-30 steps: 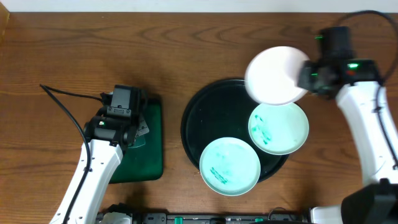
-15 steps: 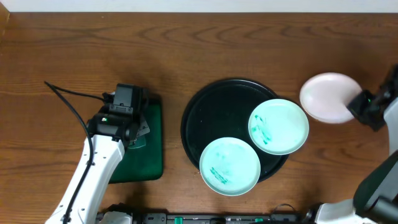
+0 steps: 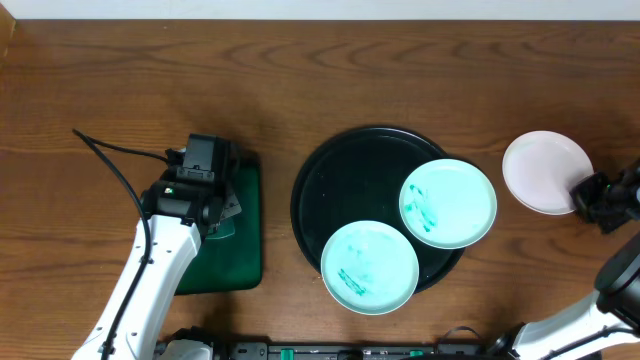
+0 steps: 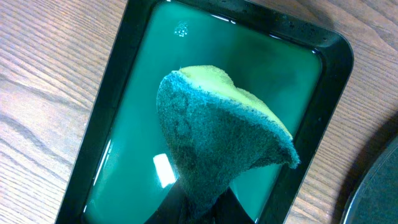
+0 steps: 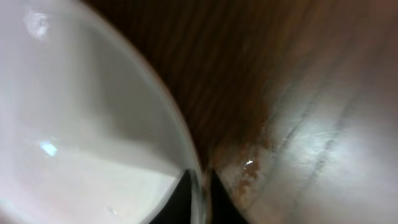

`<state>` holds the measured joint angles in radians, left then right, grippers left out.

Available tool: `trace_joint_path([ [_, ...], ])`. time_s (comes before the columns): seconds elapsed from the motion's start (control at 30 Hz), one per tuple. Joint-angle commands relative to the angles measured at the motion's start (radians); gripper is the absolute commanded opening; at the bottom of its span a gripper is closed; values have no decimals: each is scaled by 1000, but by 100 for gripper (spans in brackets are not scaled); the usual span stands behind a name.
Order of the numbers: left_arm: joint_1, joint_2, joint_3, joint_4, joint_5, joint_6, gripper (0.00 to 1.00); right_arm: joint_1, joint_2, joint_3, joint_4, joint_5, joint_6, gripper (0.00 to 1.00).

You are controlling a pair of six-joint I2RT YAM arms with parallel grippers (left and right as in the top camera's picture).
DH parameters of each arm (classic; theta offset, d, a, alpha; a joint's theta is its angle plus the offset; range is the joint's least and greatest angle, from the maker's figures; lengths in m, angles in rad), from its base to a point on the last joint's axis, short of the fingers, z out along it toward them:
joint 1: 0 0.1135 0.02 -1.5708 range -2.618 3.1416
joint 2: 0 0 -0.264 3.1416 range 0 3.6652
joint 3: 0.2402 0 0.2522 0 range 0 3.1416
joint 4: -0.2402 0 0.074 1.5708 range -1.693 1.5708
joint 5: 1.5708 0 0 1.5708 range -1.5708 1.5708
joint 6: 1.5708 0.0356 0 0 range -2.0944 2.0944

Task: Clean dirty plates on tray and stack at the side
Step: 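Lower the plate onto the table at right and release it, then move the right gripper back to grip the rim of the next plate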

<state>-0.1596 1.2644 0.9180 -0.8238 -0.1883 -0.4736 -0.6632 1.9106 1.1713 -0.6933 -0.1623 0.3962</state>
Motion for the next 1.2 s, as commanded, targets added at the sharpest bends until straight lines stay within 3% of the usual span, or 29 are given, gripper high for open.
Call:
trace_joint_path([
  [0.0,4,6,4,3,-6,6,7,6,2,10,-2,-79,-43,23],
  [0.07,4,6,4,3,-6,6,7,6,-7,26,-21,-99,-56,23],
  [0.2,4,6,4,3,-6,6,7,7,-58,84,-95,-79,-72,46],
  [0.47,4,6,4,3,-6,6,7,24,-264,176,-221,-34,-53,59],
  [0.53,4,6,4,3,-6,6,7,52,-348,177,-249,-92,-137,87],
  [0.57,4,6,4,3,-6,6,7,72,-374,177,-264,-109,-164,89],
  [0.6,4,6,4,3,-6,6,7,95,-399,177,-283,-120,-187,87],
  [0.63,4,6,4,3,-6,6,7,121,-417,177,-299,-119,-189,77],
  [0.73,4,6,4,3,-2,6,7,217,-448,177,-383,-115,-188,29],
  [0.77,4,6,4,3,-2,6,7,241,-449,177,-401,-116,-188,28],
  [0.8,4,6,4,3,-2,6,7,272,-447,174,-418,-127,-188,39],
  [0.83,4,6,4,3,-2,6,7,301,-444,166,-428,-135,-183,62],
  [0.87,4,6,4,3,-2,6,7,320,-439,157,-436,-135,-180,75],
  [0.93,4,6,4,3,-2,6,7,360,-428,134,-442,-126,-180,76],
  [0.97,4,6,4,3,-2,6,7,371,-423,125,-439,-126,-180,82],
  [1.0,4,6,4,3,-2,6,7,383,-414,112,-430,-127,-181,99],
  [1.17,4,6,4,3,-2,6,7,392,-368,61,-396,-127,-172,99],
])
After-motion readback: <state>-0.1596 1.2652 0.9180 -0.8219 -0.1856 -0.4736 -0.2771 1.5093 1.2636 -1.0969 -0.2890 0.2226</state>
